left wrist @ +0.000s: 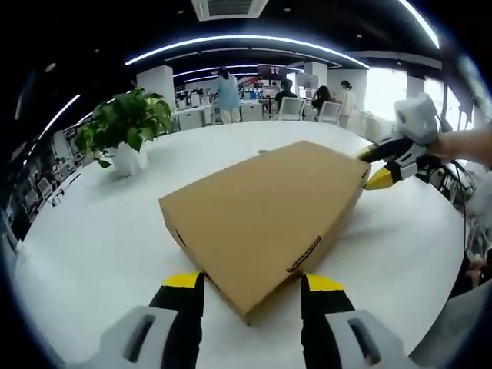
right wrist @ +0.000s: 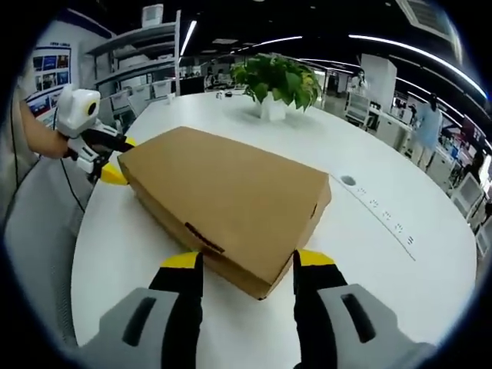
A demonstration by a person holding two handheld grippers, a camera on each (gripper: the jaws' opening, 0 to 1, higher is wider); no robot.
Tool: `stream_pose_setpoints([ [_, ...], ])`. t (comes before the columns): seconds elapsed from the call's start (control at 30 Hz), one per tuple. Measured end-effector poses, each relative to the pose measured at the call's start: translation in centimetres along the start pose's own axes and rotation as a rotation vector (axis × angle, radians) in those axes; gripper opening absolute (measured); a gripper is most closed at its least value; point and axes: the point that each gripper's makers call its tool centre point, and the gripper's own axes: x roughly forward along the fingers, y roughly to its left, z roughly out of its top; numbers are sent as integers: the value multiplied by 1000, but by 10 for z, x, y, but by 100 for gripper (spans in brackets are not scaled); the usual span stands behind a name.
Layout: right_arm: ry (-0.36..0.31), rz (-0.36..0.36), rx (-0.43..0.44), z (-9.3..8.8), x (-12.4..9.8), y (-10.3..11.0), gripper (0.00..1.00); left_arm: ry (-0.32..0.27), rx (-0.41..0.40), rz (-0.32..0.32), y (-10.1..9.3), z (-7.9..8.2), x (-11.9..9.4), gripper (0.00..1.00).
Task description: Operate the shoe box by opening the lid, removing the specified soft item, and placing it in the target area until the item is outside and the box remains undamaged.
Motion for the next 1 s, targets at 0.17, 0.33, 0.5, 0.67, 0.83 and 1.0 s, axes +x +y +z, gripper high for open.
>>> stream_pose_setpoints([
  [0.17, 6, -17, 9, 1, 1, 6, 43, 7, 6, -8, 4, -1, -1, 51],
  [0.33, 5, -36, 23, 2, 2, 12, 43, 15, 6, -18, 11, -3, -3, 50],
  [0.5, 11, -61, 40, 3, 3, 21, 43, 23, 25, -49, 20, -5, -3, 49],
  [0.67, 20, -84, 56, 4, 4, 28, 43, 35, 44, -76, 26, -5, -4, 49],
  [0.83, 23, -105, 75, 4, 5, 36, 42, 45, 64, -101, 33, -6, -4, 49],
  [1.0, 19, -125, 109, 6, 6, 46, 42, 56, 84, -124, 41, -8, -5, 49],
])
